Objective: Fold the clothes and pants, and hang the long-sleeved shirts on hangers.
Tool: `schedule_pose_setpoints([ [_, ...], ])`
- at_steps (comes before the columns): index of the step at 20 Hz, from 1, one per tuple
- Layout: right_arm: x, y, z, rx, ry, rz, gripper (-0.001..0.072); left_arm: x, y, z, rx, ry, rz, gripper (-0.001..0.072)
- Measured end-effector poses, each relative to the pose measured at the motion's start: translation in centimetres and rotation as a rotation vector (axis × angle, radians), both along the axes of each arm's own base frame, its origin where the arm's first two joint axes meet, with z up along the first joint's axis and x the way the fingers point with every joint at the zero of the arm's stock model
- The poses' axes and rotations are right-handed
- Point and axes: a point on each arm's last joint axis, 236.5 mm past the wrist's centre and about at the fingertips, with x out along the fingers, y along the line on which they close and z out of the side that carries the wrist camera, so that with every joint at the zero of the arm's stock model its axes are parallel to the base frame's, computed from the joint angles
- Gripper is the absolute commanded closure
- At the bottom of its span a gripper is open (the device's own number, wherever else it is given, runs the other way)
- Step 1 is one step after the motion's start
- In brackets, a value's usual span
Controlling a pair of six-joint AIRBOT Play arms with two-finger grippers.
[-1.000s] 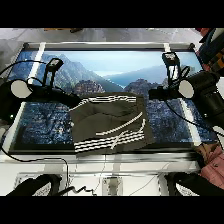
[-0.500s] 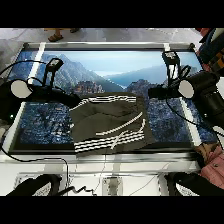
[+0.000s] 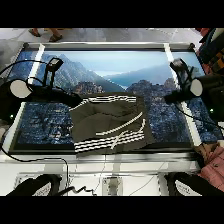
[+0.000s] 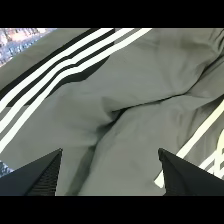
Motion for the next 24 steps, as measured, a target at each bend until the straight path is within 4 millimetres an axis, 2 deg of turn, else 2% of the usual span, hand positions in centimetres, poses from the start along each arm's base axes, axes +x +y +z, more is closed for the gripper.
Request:
schedule_pose_setpoints([
  [2, -3.1, -0.7, -4.3, 0.141, 0.149, -0.007, 0.0683, 0.0, -0.1, 0.0, -0.004, 0.0, -0.001, 0.0007],
  [3, -4.9, 0.1, -6.3, 0.25, 0.216, 0.006, 0.0644, 0.0, -0.1, 0.0, -0.005, 0.0, -0.001, 0.0008],
  [4, -6.1, 0.8, -7.8, 0.346, 0.254, 0.004, 0.0439, 0.0, -0.1, 0.1, -0.006, 0.001, -0.001, 0.0007],
  [5, -7.1, 1.6, -9.0, 0.432, 0.278, -0.005, 0.0286, 0.0, -0.2, 0.1, -0.008, 0.001, -0.001, 0.0007],
  [8, -9.2, 3.2, -12.3, 0.603, 0.316, -0.078, 0.0271, 0.0, -0.2, 0.1, -0.007, -0.001, -0.004, 0.0009],
  [12, -11.6, 4.8, -16.1, 0.722, 0.427, -0.167, 0.0261, 0.1, -0.2, 0.0, -0.008, 0.0, -0.002, 0.0009],
  [13, -12.2, 5.2, -16.9, 0.751, 0.464, -0.185, 0.0243, 0.1, -0.2, -0.1, -0.008, 0.002, -0.001, 0.0009],
  [14, -12.7, 5.6, -17.5, 0.776, 0.501, -0.2, 0.0177, 0.2, -0.2, -0.2, -0.008, 0.004, -0.001, 0.0009],
  [15, -13.2, 6.0, -18.1, 0.798, 0.538, -0.213, 0.0157, 0.2, -0.2, -0.3, -0.007, 0.006, -0.001, 0.0009],
  [18, -14.0, 7.8, -18.8, 0.901, 0.622, -0.231, 0.0167, 0.4, -0.1, -0.7, -0.001, 0.013, 0.001, 0.001],
  [20, -13.9, 8.6, -19.0, 0.947, 0.634, -0.224, 0.0172, 0.6, 0.5, -1.2, 0.028, 0.016, 0.003, 0.001],
  [22, -13.8, 9.3, -19.3, 0.961, 0.633, -0.204, 0.0279, 0.8, 1.7, -2.0, 0.089, 0.013, 0.009, 0.0014],
  [23, -13.7, 9.6, -19.4, 0.96, 0.629, -0.187, 0.0374, 0.9, 2.4, -2.4, 0.123, 0.014, 0.012, 0.0046],
  [24, -13.6, 10.0, -19.6, 0.952, 0.624, -0.168, 0.046, 1.0, 3.1, -2.9, 0.154, 0.018, 0.017, 0.0133],
])
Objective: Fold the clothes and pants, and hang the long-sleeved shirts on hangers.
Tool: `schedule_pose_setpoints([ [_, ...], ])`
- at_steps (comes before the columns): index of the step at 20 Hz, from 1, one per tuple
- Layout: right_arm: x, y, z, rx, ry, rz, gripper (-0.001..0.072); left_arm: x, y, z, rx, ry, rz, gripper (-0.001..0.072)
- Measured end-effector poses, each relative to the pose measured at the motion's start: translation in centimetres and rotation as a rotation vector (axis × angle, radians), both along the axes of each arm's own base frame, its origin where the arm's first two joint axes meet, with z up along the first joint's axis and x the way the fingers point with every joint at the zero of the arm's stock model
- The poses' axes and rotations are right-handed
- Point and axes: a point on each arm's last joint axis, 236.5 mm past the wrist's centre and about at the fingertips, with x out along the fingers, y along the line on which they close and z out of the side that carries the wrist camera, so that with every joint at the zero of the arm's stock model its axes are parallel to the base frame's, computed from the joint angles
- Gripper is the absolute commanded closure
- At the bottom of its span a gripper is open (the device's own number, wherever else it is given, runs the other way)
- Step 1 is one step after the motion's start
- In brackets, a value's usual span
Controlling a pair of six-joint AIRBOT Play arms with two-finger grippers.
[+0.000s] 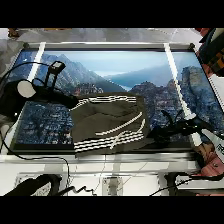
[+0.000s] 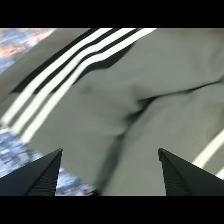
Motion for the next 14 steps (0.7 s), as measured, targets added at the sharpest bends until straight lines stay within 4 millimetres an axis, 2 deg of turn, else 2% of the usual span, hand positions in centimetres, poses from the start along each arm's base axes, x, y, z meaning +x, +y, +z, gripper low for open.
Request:
schedule_pose_setpoints([
  [1, 0.1, 0.5, -0.2, -0.004, -0.019, 0.021, 0.0594, 0.0, 0.9, -0.6, 0.029, 0.009, 0.008, 0.0174],
  [2, 0.3, 0.9, -0.4, -0.009, -0.04, 0.046, 0.0681, 0.0, 1.6, -1.2, 0.05, 0.023, 0.016, 0.0173],
  [5, 1.2, 2.3, 0.1, 0.002, -0.11, 0.101, 0.0683, -0.5, 4.1, -2.8, 0.089, 0.075, 0.056, 0.0174],
  [7, 3.3, 3.2, 1.6, 0.025, -0.183, 0.088, 0.0683, -0.9, 5.9, -3.5, 0.1, 0.111, 0.093, 0.0175],
  [9, 5.8, 3.7, 4.2, 0.048, -0.276, 0.067, 0.0683, -1.5, 8.1, -4.1, 0.109, 0.155, 0.138, 0.0175],
  [12, 9.6, 3.7, 9.1, 0.057, -0.446, 0.04, 0.0683, -3.4, 11.0, -5.4, 0.101, 0.246, 0.204, 0.0179],
  [14, 11.4, 3.6, 12.1, 0.047, -0.55, 0.028, 0.0682, -4.9, 11.4, -6.7, 0.048, 0.314, 0.231, 0.0179],
])
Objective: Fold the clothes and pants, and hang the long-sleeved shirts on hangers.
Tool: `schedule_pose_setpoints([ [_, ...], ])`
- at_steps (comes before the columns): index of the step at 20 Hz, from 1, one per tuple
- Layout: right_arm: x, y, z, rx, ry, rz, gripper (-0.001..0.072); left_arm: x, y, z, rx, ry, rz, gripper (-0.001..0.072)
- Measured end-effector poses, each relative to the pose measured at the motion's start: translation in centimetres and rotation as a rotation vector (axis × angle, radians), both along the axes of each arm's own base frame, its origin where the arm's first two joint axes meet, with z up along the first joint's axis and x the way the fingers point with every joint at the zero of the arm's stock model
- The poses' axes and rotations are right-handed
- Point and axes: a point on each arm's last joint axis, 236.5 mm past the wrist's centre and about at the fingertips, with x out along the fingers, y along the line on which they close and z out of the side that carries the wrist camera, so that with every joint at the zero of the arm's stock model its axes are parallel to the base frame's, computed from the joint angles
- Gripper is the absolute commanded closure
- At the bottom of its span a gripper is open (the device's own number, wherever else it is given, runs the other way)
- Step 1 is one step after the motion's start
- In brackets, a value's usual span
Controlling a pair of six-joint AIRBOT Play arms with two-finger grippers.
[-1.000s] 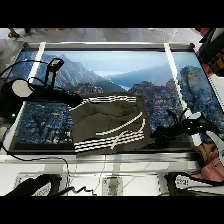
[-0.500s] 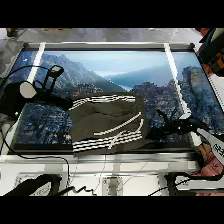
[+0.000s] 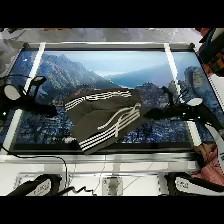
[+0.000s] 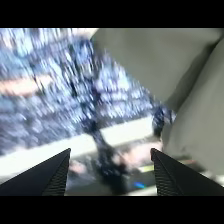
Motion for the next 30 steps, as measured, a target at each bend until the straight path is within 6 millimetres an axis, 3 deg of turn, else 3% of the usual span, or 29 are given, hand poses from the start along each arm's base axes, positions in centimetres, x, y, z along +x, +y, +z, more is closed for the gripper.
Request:
schedule_pose_setpoints([
  [3, 1.3, -0.2, 3.1, -0.006, -0.097, -0.022, 0.0682, -3.0, -2.1, -3.0, -0.144, 0.101, 0.002, 0.0179],
  [8, 2.1, -0.3, 4.7, -0.012, -0.148, -0.042, 0.0682, -8.6, -8.8, -7.7, -0.41, 0.229, -0.036, 0.0178],
  [10, 2.2, -0.4, 4.9, -0.012, -0.155, -0.045, 0.0682, -9.6, -10.6, -9.1, -0.446, 0.233, -0.036, 0.0178],
  [13, 2.3, -0.4, 5.0, -0.013, -0.162, -0.048, 0.0682, -9.0, -12.9, -10.3, -0.452, 0.173, -0.034, 0.018],
  [14, 2.3, -0.4, 5.0, -0.014, -0.161, -0.048, 0.0682, -8.3, -13.4, -10.6, -0.443, 0.138, -0.027, 0.0238],
  [18, 2.3, -0.4, 5.1, -0.01, -0.154, -0.056, 0.0682, -5.1, -14.4, -11.4, -0.38, -0.013, 0.019, 0.0699],
  [20, 2.3, -0.4, 5.1, -0.009, -0.152, -0.057, 0.0682, -3.7, -14.4, -11.2, -0.36, -0.071, 0.038, 0.0701],
  [23, 2.3, -0.3, 5.2, -0.005, -0.15, -0.06, 0.0683, -1.3, -14.2, -9.7, -0.348, -0.16, 0.055, 0.0702],
  [25, 2.1, -0.3, 5.4, -0.003, -0.153, -0.056, 0.0683, 1.0, -13.8, -7.0, -0.349, -0.247, 0.057, 0.0702],
  [28, 1.8, -0.2, 6.4, -0.003, -0.18, -0.053, 0.0683, 4.6, -12.5, -0.5, -0.311, -0.435, 0.019, 0.0702],
  [30, 1.5, -0.1, 7.4, -0.009, -0.207, -0.048, 0.0683, 5.9, -11.4, 4.5, -0.248, -0.57, -0.038, 0.0703],
])
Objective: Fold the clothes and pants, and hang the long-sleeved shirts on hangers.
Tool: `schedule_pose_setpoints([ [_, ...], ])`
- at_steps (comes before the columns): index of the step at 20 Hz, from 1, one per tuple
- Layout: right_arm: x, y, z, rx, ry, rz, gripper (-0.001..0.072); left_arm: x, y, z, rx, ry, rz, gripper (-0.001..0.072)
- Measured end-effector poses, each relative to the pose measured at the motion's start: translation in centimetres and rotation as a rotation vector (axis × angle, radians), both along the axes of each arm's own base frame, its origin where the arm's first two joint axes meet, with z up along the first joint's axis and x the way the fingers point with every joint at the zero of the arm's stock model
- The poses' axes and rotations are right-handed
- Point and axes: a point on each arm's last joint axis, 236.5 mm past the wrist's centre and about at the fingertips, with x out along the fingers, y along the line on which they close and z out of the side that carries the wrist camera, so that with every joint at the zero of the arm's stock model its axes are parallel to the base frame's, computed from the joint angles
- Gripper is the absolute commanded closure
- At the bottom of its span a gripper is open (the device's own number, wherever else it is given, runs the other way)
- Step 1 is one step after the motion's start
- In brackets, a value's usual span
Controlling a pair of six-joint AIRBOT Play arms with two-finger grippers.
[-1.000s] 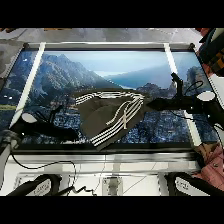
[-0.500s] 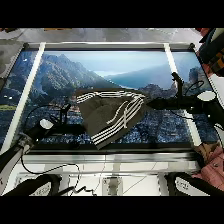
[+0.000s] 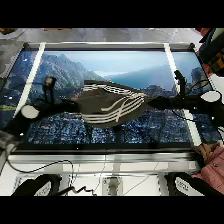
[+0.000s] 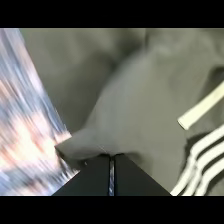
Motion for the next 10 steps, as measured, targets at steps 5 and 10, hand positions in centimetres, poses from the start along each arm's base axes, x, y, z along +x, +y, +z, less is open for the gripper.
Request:
schedule_pose_setpoints([
  [5, -1.2, -1.3, 0.6, -0.098, -0.025, -0.01, 0.0683, -1.0, 2.2, 8.2, 0.194, -0.204, -0.049, 0.0702],
  [10, -2.1, -3.5, -1.3, -0.209, 0.048, -0.062, 0.0682, -4.7, 2.3, 2.9, 0.291, 0.046, -0.188, 0.039],
])
